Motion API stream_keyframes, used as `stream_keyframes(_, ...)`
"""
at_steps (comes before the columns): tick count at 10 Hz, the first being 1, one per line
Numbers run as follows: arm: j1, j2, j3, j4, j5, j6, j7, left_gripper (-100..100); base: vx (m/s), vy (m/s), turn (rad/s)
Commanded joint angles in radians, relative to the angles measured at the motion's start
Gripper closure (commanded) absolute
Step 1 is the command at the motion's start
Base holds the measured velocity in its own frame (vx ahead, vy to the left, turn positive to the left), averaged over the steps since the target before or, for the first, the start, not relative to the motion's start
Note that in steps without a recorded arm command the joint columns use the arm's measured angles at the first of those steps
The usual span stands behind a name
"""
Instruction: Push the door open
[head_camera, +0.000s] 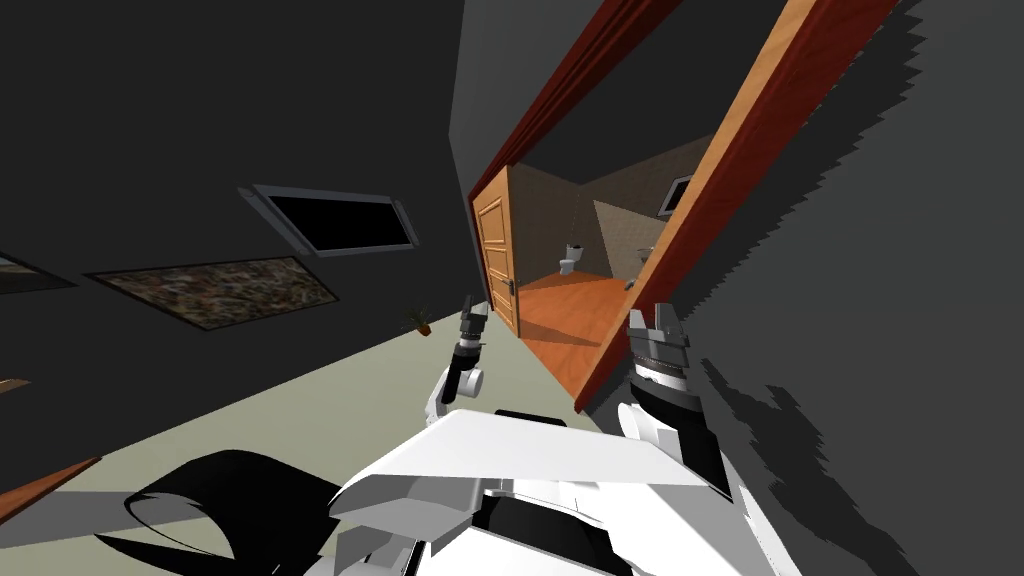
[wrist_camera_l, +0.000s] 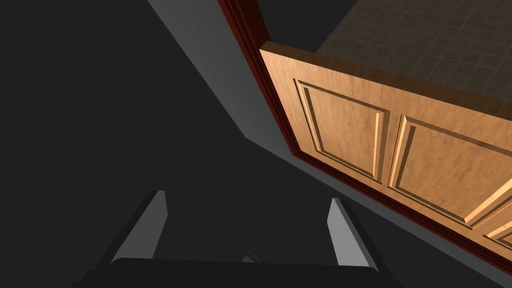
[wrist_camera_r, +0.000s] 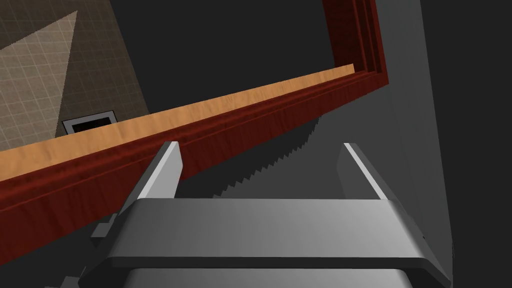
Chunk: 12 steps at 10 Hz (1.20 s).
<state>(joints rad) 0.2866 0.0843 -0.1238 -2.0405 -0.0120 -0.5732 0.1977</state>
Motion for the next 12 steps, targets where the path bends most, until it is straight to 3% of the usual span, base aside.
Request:
stream_keyframes(1, -0.018, 0.001, -0.013, 0.032, -0.006, 0.003, 0.007, -100, 0.104, 0.072, -0.025)
stream_keyframes(4, -0.056, 0.007, -0.034, 0.095, -0.014, 0.007, 0.023, -100, 0.102, 0.079, -0.026)
stream_keyframes(5, -0.056, 0.007, -0.034, 0.095, -0.014, 0.007, 0.023, -100, 0.066, 0.053, -0.01)
stream_keyframes(12, -0.148, 0.018, -0.084, 0.248, -0.034, 0.018, 0.061, -100, 0.084, 0.083, -0.026)
